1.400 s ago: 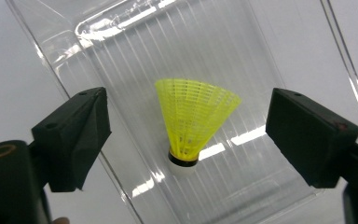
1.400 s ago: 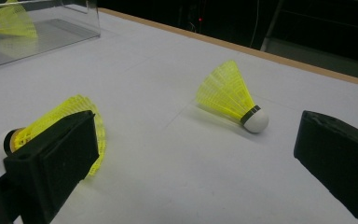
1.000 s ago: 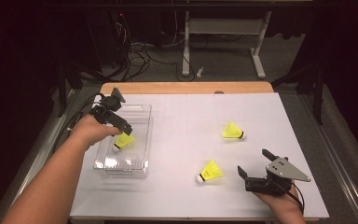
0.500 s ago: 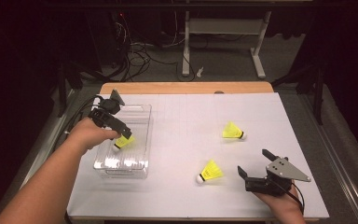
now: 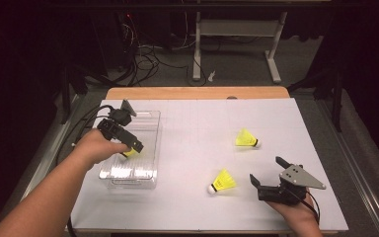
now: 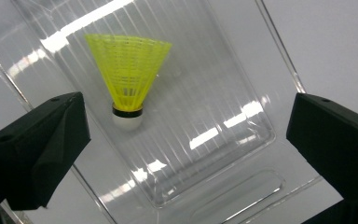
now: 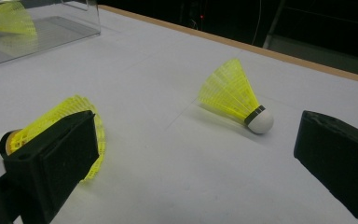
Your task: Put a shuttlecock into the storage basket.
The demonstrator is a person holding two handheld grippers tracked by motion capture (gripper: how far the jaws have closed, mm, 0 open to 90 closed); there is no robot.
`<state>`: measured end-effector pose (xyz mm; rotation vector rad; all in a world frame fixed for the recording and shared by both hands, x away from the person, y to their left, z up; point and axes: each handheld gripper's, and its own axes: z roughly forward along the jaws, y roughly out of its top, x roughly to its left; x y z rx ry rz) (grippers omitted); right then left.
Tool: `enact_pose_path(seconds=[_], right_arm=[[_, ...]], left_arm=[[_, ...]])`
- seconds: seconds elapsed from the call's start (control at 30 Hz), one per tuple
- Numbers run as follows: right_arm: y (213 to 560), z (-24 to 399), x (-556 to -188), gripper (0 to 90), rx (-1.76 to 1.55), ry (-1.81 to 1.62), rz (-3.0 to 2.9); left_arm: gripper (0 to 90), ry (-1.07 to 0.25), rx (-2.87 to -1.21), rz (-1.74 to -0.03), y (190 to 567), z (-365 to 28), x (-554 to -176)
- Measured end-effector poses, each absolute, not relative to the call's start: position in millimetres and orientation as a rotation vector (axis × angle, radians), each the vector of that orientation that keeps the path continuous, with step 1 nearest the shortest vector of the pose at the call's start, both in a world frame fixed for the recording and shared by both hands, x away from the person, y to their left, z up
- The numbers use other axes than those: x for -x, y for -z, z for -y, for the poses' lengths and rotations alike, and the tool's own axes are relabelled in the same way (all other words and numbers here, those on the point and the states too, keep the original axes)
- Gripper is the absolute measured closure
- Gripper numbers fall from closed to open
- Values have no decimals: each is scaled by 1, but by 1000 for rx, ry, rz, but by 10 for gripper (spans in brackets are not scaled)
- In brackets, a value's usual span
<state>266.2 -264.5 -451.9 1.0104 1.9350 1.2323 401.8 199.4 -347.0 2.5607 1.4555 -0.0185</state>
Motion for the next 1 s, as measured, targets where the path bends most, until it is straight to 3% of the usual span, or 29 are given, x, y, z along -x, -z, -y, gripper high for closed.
enact_pose_path(seconds=[1.0], right_arm=[[449,268,-259,4,-1008,-1245,-1920]], left_arm=[[5,21,-2629,-1248,336,-138,-371]])
